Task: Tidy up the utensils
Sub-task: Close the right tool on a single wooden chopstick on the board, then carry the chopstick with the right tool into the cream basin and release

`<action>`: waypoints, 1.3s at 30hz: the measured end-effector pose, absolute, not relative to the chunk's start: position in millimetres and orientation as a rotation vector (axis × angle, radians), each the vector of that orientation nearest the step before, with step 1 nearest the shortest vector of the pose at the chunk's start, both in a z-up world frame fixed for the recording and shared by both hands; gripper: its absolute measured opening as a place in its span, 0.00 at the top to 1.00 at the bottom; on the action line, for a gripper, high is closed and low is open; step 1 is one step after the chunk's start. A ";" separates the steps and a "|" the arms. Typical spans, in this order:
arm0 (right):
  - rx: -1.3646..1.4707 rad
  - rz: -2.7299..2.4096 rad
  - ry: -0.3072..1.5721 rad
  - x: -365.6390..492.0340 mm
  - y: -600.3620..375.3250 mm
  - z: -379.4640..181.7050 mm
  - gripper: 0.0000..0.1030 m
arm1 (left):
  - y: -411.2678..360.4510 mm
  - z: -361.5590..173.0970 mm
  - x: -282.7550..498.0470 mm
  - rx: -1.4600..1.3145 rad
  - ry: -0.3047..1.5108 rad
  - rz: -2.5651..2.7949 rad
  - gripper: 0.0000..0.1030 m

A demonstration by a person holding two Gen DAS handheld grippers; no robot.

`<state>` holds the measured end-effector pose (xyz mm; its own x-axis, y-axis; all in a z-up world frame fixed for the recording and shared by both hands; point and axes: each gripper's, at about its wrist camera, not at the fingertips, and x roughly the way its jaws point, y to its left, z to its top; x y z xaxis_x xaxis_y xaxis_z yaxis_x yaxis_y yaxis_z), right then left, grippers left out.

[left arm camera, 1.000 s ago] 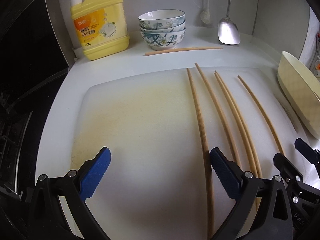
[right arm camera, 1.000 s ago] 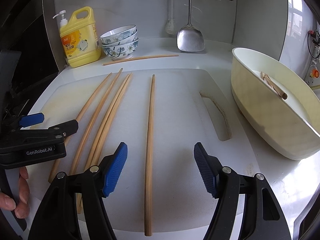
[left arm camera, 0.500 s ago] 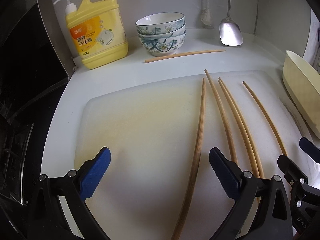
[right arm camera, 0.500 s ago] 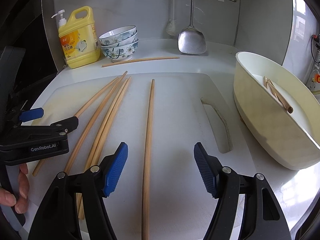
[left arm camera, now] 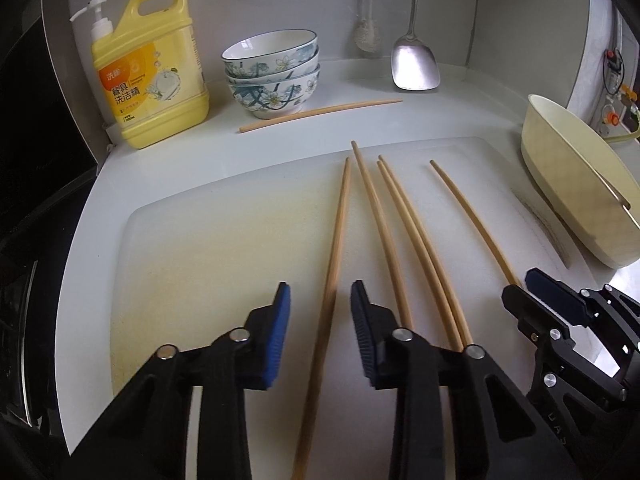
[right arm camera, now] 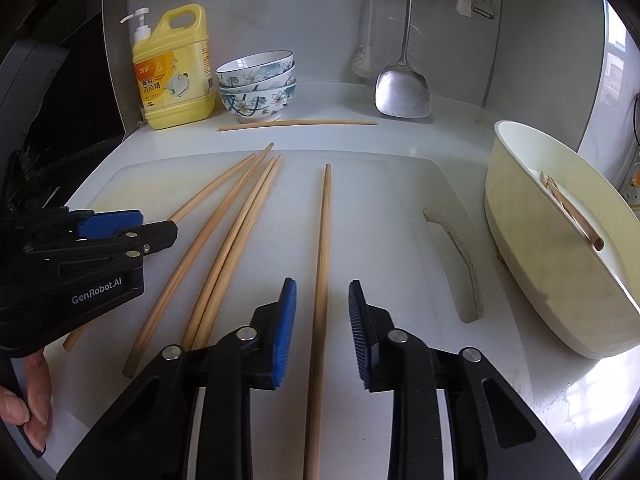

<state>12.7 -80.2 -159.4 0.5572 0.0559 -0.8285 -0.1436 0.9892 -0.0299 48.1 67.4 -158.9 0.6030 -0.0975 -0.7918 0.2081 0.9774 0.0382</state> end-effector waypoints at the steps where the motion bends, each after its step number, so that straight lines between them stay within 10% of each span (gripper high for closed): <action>1: -0.106 0.119 0.972 12.2 -78.1 -159.2 0.89 | 65.4 -158.5 47.5 0.138 0.907 -0.180 0.89; 24: 0.065 -0.012 0.967 -13.7 -94.8 -49.3 0.94 | 81.1 -54.9 15.1 0.113 0.894 -0.373 0.93; 39: 0.161 -0.286 0.914 -32.3 -236.4 -2.7 0.94 | -72.2 -8.6 31.3 0.177 0.862 -0.685 0.93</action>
